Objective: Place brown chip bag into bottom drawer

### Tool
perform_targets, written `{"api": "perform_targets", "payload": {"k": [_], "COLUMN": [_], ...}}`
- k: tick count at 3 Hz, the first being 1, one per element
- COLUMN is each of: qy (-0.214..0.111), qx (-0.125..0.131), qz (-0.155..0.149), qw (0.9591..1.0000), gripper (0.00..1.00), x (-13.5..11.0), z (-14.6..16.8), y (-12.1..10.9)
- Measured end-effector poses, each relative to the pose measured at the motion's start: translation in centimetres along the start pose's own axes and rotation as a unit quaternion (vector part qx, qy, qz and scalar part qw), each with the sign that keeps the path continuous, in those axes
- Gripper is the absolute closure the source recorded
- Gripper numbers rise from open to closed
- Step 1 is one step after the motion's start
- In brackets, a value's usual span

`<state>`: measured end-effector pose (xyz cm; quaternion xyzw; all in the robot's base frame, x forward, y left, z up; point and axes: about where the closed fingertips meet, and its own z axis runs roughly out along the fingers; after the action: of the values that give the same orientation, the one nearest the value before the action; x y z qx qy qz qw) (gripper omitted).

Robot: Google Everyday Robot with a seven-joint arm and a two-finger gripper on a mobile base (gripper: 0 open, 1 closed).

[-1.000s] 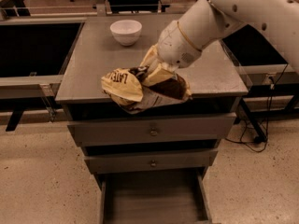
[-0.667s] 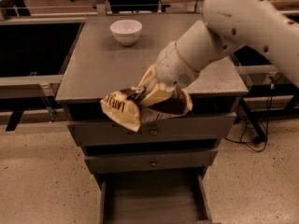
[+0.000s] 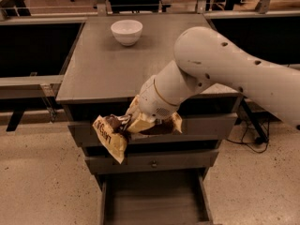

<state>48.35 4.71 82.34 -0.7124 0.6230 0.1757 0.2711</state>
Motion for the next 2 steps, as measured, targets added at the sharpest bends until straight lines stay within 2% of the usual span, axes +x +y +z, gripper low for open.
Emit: {"api": "perform_targets", "payload": {"k": [1,2], "qy": [-0.029,-0.043], "qx": [0.008,0.049], "qz": [-0.006,0.104], "qw": [0.9995,0.9924], "gripper": [1.00,1.00], "x": [-0.1,6.0], "z": [0.0,1.9], "y": [0.1,2.5]}}
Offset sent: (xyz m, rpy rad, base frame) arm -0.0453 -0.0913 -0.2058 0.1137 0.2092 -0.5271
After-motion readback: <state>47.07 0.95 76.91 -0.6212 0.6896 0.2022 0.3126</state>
